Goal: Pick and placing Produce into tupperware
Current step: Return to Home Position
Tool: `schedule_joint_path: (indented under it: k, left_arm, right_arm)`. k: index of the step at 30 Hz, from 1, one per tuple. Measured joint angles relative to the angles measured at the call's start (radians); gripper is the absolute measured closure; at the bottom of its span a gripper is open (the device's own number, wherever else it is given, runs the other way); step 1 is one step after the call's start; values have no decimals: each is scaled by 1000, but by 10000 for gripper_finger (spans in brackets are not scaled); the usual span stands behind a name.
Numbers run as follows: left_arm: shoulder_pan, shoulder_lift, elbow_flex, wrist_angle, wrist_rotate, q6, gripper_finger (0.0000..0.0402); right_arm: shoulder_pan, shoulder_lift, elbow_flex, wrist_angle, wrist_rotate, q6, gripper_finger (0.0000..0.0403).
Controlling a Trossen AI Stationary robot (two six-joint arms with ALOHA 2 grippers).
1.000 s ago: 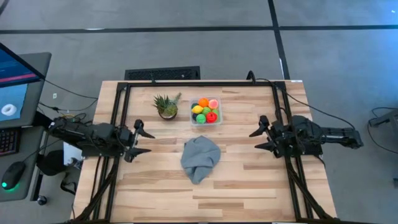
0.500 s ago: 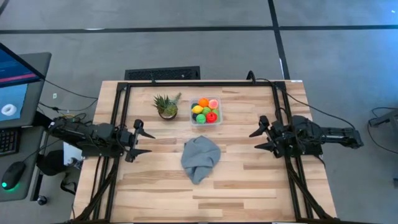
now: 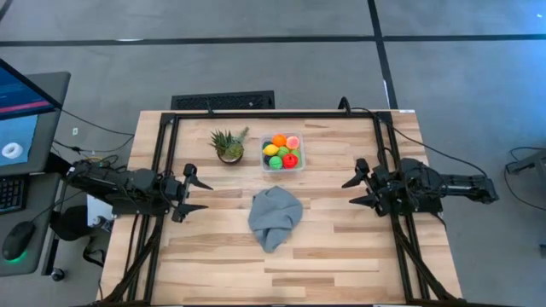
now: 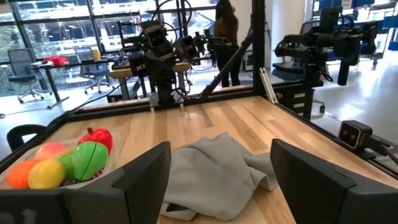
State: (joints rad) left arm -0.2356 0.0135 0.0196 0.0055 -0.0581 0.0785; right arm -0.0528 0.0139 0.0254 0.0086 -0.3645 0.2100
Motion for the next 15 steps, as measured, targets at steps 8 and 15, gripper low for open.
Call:
schedule_joint_path:
  k: [8, 15]
  left_arm:
    - [0, 0, 1, 0, -1, 4, 134]
    - [0, 0, 1, 0, -1, 9, 134]
  right_arm:
    - [0, 0, 0, 0, 0, 0, 121]
    - [0, 0, 0, 0, 0, 0, 121]
